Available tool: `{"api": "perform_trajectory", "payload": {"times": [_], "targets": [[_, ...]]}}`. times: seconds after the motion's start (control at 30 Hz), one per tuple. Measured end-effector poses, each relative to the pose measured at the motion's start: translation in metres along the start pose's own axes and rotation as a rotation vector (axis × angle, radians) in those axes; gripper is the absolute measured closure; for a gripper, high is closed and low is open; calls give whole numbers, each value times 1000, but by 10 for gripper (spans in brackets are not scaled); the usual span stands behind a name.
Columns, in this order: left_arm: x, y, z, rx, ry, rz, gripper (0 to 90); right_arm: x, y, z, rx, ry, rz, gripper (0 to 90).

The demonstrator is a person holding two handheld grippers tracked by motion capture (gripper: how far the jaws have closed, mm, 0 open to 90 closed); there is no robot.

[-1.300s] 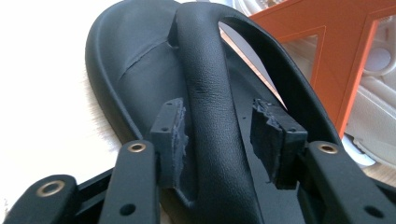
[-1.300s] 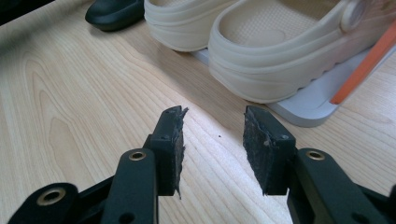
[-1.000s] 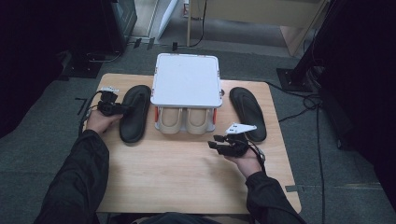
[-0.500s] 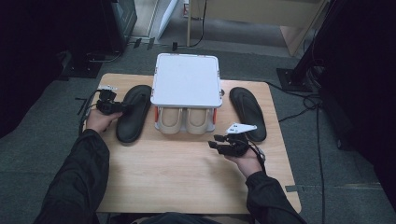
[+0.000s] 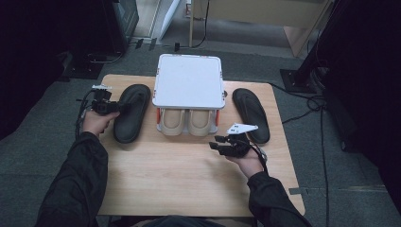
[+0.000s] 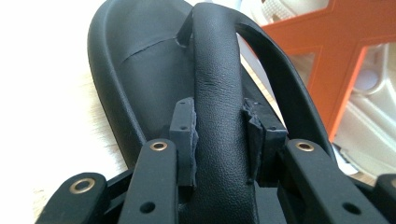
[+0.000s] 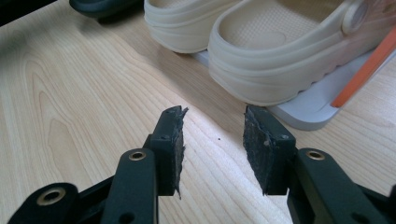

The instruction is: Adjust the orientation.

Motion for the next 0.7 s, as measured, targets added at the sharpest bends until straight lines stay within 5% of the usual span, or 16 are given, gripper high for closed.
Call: {"api": "perform_trajectory", "payload": {"times": [0.43, 0.7], "targets": [[-2, 21, -3, -8, 30, -5, 681, 2, -13, 13, -7, -4, 14, 584], [-18, 37, 11, -59, 29, -14, 680, 6, -16, 11, 6, 9, 30, 584]]}}
Point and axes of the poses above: each handheld gripper's, and its own axes: y roughly backward along the jaws, z roughly out of its top, x roughly to its left, the point moved 7 cm from there along -y, roughly forward along the jaws, and after that the axes turned 9 degrees about -z, right-handed, at the moved point
